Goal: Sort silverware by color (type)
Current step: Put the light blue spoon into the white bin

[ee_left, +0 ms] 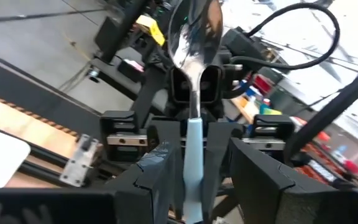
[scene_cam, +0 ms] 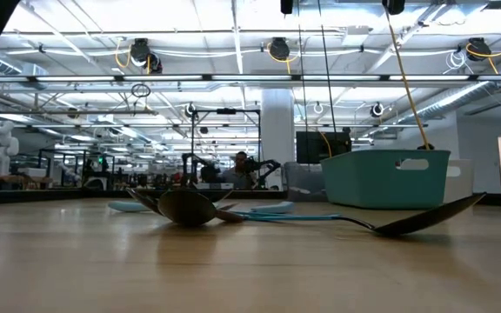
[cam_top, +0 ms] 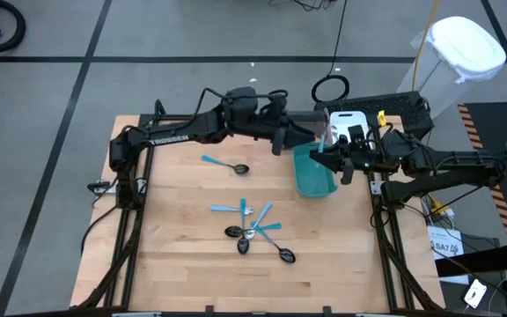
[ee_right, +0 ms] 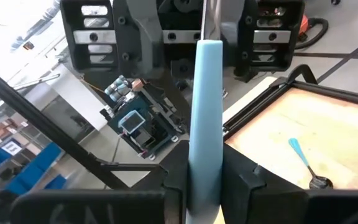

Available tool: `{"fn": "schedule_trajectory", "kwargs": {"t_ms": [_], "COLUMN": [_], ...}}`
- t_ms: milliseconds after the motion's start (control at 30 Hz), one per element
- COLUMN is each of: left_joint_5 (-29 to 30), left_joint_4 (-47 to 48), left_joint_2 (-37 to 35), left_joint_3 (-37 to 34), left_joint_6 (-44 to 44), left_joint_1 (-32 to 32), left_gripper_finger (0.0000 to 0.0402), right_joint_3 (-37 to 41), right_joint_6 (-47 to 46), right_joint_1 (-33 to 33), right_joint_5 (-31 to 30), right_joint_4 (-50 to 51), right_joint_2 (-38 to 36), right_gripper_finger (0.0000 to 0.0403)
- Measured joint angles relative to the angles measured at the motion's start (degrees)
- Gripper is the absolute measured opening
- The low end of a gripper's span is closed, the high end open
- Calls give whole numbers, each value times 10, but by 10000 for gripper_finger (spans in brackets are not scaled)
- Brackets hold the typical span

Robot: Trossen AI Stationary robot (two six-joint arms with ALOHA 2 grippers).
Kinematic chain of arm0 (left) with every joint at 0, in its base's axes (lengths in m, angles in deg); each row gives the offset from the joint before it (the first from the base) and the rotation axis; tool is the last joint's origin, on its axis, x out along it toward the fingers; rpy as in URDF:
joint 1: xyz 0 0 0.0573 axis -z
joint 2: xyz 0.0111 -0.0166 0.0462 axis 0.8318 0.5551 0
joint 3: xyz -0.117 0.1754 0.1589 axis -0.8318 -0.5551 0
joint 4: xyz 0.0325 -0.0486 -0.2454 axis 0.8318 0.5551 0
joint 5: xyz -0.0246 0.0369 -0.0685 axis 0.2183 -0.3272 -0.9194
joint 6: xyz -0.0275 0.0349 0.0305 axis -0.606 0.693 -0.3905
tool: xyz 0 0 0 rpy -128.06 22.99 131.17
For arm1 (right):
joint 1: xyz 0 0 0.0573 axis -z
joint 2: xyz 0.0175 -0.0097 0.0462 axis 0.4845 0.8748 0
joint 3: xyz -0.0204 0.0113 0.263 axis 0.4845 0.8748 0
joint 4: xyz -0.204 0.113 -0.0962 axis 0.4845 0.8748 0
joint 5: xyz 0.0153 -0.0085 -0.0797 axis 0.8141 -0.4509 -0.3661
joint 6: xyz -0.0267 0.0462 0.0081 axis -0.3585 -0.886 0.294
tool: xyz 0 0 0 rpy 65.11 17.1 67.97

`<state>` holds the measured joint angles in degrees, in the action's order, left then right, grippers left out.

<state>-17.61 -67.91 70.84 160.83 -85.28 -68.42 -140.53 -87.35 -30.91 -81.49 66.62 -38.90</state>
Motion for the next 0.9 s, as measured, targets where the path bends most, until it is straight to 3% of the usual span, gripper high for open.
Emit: {"fn": "schedule_trajectory", "kwargs": {"t_ms": [200,500,733,900], "left_joint_5": [-61,-90,-70,-107], "left_joint_4": [-27,-44,-56,-71], "left_joint_2": [0,0,0,0], "left_joint_3": [0,0,0,0], "left_joint_6": [-10,-6,-1,9], "left_joint_1": [-13,-7,9,13], "left_gripper_finger": [157,232,237,237], "right_joint_3": [0,0,0,0], "right_joint_6": [-10,4,-12,-10], "right_joint_1": [0,0,-1,-1], "right_joint_5": [12,11,12,15], "right_joint_4": [0,-40,-52,-52], "right_joint_2": [3,18,37,39], "right_gripper_finger": [51,51,51,51]}}
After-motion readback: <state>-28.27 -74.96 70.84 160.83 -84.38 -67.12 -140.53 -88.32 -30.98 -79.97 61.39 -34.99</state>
